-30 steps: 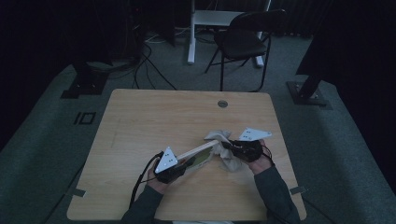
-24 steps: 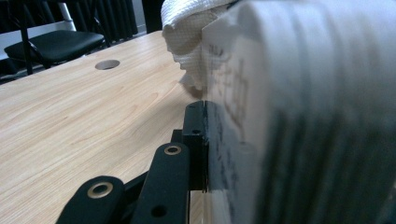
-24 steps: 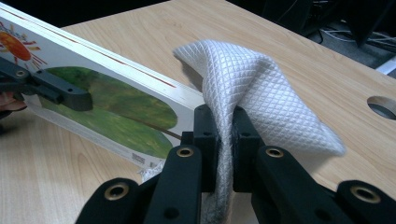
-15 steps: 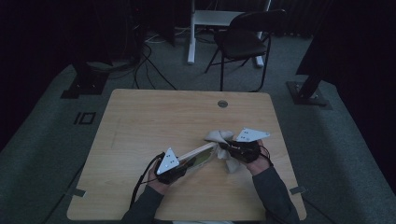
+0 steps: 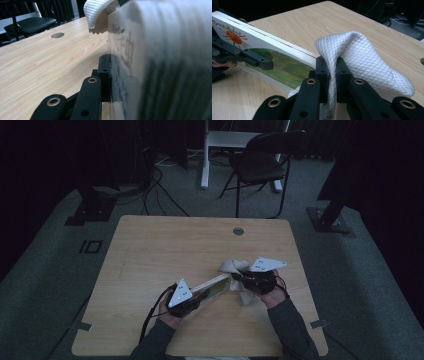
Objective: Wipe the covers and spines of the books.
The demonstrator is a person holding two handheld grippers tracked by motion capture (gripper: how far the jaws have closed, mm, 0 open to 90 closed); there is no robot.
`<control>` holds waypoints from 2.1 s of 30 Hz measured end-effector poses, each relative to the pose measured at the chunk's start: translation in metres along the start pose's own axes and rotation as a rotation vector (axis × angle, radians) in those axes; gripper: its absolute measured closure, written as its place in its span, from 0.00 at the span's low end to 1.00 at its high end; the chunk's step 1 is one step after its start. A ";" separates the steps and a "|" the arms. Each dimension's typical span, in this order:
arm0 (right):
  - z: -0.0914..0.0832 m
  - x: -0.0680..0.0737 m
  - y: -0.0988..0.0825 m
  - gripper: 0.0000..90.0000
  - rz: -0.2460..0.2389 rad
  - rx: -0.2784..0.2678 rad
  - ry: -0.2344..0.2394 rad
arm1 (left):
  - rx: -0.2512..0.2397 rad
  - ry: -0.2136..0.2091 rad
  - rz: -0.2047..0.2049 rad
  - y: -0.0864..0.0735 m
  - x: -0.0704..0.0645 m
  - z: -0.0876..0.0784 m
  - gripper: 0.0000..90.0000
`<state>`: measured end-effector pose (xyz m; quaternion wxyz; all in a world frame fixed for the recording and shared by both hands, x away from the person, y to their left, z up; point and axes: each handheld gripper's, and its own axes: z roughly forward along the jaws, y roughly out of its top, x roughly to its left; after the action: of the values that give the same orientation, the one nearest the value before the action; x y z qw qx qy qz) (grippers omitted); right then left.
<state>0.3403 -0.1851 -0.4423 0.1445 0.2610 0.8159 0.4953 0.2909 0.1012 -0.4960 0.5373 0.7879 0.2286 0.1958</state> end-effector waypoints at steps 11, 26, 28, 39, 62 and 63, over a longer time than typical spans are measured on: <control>0.003 0.006 0.004 0.93 -0.011 -0.006 0.026 | 0.000 0.002 0.001 0.000 -0.001 0.000 0.87; 0.006 0.013 0.007 0.93 -0.023 -0.006 0.047 | -0.002 0.001 -0.003 0.000 0.000 0.000 0.87; 0.006 0.014 0.007 0.93 -0.022 -0.007 0.047 | -0.003 0.001 -0.002 0.000 0.000 0.000 0.87; 0.008 0.017 0.009 0.93 -0.030 -0.010 0.059 | -0.003 0.001 -0.005 0.000 0.000 0.000 0.87; 0.010 0.026 0.013 0.93 -0.049 -0.016 0.086 | -0.004 0.002 -0.006 0.000 0.000 0.000 0.87; 0.010 0.026 0.013 0.93 -0.049 -0.016 0.086 | -0.004 0.002 -0.006 0.000 0.000 0.000 0.87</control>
<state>0.3271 -0.1581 -0.4351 0.1237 0.2183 0.8236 0.5087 0.2910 0.1009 -0.4966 0.5391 0.7860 0.2310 0.1954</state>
